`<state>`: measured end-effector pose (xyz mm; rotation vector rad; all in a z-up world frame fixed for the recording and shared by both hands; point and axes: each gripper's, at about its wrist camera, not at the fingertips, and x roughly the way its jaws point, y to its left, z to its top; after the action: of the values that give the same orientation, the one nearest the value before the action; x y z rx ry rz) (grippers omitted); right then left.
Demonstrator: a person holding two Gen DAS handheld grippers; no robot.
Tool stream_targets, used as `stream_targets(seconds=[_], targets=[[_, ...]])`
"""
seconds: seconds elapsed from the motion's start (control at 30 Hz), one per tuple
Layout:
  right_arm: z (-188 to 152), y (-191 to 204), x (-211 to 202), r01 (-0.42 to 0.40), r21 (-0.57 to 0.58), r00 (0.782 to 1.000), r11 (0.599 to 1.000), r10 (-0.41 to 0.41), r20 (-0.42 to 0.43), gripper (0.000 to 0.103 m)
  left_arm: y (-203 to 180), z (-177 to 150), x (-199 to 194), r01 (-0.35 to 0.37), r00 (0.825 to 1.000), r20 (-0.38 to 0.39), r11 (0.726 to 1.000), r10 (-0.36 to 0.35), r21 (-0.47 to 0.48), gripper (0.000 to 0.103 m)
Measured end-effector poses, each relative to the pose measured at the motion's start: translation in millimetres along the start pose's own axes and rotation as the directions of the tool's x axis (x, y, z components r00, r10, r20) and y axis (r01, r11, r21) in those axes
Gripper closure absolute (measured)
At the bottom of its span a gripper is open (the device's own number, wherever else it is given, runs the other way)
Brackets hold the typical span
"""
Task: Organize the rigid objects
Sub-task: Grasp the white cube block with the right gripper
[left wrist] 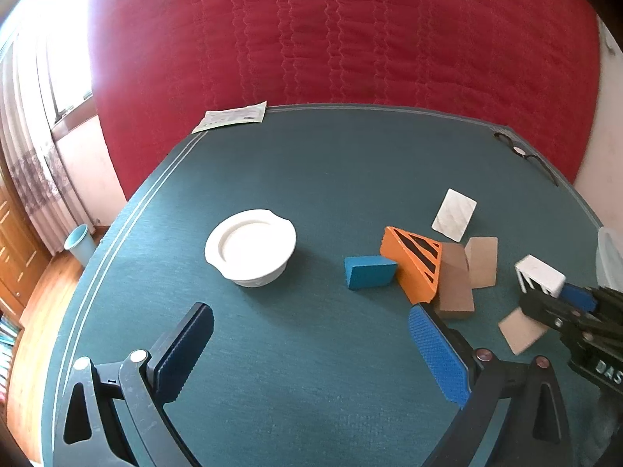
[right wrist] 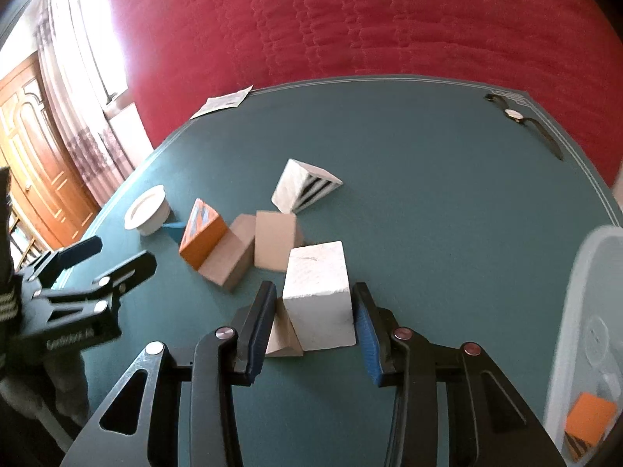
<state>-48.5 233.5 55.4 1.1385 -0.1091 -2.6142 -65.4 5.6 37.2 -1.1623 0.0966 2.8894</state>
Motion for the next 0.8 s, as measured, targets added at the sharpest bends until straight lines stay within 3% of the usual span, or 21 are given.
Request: stream_targets(seconds=[0.37, 0.8], targets=[[-23.5, -13.4, -31.1, -0.095, 0.064, 0.995, 0.993, 0.095, 0.012, 0.063, -16.9, -6.1, -5.6, 0.025, 1.000, -0.006, 0.999, -0.024, 0.026, 0.001], [-26.2, -7.7, -26.9, -0.015, 0.008, 0.999, 1.000, 0.015, 0.041, 0.061, -26.0, -13.7, -13.1, 0.058, 0.998, -0.013, 0.997, -0.058, 0.055, 0.001]])
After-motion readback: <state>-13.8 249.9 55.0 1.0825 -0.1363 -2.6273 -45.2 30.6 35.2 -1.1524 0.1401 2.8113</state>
